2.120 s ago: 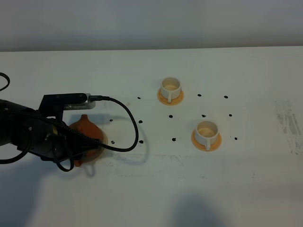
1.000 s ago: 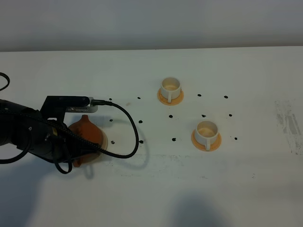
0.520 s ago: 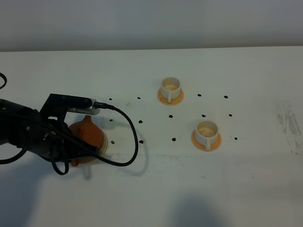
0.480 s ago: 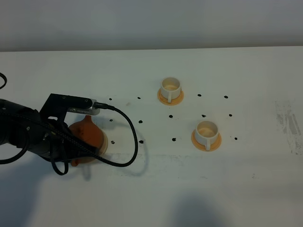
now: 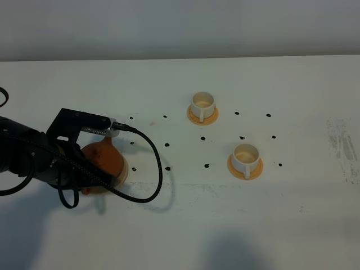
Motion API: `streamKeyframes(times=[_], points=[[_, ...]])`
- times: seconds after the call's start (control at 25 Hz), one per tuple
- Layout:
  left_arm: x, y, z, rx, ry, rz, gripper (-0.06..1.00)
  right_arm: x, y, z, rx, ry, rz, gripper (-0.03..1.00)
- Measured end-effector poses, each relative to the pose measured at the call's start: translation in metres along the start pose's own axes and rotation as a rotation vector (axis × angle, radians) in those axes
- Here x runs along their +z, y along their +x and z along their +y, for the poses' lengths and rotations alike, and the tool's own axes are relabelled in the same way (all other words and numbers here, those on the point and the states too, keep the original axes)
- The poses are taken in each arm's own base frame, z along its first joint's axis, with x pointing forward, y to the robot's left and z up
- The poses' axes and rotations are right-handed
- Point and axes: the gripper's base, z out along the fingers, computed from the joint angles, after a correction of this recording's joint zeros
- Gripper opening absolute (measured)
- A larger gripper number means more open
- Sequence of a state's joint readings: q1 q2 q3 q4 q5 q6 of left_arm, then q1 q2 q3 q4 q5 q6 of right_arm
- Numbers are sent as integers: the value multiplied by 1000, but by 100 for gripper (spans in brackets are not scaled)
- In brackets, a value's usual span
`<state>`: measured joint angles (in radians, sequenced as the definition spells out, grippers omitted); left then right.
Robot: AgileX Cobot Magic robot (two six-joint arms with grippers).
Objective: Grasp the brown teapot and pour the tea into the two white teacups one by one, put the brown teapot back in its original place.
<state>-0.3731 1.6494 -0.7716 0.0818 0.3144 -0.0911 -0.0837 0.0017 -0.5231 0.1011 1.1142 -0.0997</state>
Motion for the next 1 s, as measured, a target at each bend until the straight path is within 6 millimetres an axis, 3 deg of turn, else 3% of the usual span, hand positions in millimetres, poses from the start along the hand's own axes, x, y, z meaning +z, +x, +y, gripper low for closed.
streamKeyframes(times=[1.0], points=[[-10, -14, 0, 93, -3, -170, 9, 0, 0, 0, 0, 0, 0, 22]])
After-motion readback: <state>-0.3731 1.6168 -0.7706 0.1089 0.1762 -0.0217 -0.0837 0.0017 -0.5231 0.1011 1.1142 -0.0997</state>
